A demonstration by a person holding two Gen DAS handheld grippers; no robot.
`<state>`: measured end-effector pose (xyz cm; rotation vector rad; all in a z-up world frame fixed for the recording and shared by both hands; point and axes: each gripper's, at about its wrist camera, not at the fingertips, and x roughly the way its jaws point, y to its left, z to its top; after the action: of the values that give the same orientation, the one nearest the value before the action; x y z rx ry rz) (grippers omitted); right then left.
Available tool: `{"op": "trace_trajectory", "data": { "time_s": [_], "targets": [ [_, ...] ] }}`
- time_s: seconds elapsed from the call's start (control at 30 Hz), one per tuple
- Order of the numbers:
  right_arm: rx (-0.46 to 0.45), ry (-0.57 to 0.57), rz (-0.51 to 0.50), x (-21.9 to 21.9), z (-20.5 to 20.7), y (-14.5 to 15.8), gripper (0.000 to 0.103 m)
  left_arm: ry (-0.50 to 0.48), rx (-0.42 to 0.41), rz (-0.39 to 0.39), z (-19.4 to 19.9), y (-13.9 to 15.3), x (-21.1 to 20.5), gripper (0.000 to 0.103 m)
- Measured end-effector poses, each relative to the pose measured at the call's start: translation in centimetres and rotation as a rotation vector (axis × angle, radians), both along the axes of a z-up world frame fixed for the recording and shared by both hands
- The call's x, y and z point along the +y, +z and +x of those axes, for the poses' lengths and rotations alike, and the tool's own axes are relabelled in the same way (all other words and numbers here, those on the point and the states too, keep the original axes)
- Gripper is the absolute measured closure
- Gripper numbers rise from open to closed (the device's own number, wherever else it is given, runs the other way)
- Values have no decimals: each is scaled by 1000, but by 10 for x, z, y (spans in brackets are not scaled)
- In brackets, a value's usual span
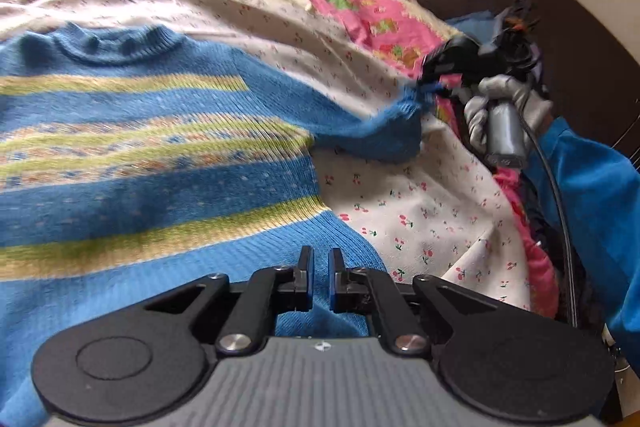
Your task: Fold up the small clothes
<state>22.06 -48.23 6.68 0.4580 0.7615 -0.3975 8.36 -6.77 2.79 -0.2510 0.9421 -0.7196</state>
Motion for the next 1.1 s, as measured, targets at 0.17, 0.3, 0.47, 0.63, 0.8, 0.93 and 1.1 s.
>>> {"op": "trace_trajectory", "data": {
  "time_s": [0.17, 0.3, 0.47, 0.63, 0.8, 0.93, 1.1],
  "targets": [
    [-236, 300, 3, 86, -4, 71, 93, 63, -33, -26, -13, 8, 27, 79],
    [-288, 591, 19, 174, -9, 84, 93, 120, -41, -33, -18, 7, 46, 79],
    [-203, 873, 14, 261, -3, 52, 89, 181, -34, -25, -20, 0, 69, 78],
    [-171, 830, -13, 258, -13, 42, 87, 227, -4, -32, -19, -12, 85, 78],
    [-97, 736, -86, 203, -30, 22, 86, 234, -16, -35, -15, -12, 86, 78],
    [-19, 671, -128, 169, -46, -14, 86, 244, -10, -12, -11, -12, 85, 78],
    [66, 686, -88, 154, -56, -55, 86, 246, 1, 30, -5, -12, 79, 78]
  ]
}}
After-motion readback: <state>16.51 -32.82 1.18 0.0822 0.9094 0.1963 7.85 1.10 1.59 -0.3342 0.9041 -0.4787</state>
